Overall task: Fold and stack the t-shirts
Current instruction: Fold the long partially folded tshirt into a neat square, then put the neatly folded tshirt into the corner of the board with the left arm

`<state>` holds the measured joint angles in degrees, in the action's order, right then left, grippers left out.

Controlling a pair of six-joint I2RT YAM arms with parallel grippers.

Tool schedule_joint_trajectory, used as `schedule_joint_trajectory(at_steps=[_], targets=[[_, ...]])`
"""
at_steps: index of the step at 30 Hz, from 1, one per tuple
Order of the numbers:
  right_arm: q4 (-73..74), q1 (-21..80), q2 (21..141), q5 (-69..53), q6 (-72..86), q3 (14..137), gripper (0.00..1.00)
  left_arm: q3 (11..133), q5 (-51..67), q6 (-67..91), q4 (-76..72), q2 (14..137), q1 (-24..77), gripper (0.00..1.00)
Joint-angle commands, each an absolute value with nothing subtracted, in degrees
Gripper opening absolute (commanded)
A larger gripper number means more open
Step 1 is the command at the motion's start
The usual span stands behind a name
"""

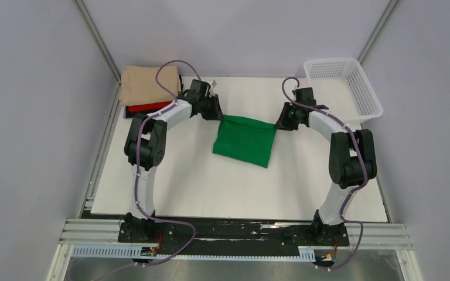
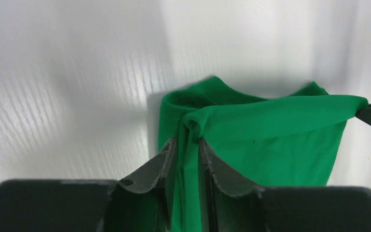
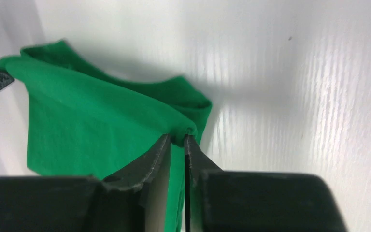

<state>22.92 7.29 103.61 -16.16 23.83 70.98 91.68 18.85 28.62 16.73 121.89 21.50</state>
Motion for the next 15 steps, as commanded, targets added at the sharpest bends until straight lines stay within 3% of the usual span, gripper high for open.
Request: schedule_joint_trajectory(at_steps=[1, 2, 3, 4, 5, 10, 15], targets=[[19.3, 5.85, 108.26, -11.58, 23.9, 77.92, 0.39, 97.22, 18.9, 28.09, 15.07, 124.98, 19.63, 0.34], [20.39, 5.75, 109.36, -11.9, 24.72, 79.73, 0.58, 97.87, 19.69, 28.28, 15.3, 125.29, 19.57, 0.51], [20.64, 5.77, 109.82, -12.47, 25.09, 80.77, 0.68, 98.85, 20.74, 28.71, 15.71, 125.45, 19.53, 0.66], [20.69, 5.8, 109.74, -13.35, 25.46, 81.04, 0.73, 99.04, 21.23, 28.77, 15.77, 125.22, 19.52, 0.91], [20.68, 5.8, 109.19, -13.54, 25.81, 80.76, 0.77, 98.7, 21.83, 28.73, 15.74, 124.34, 19.51, 0.98], [20.38, 5.8, 101.2, -11.5, 26.56, 73.17, 1.0, 90.72, 23.89, 27.27, 14.34, 118.47, 19.51, 1.0], [17.82, 5.8, 91.65, -7.92, 28.61, 62.25, 1.0, 82.68, 27.07, 26.8, 11.07, 115.19, 19.67, 1.0]])
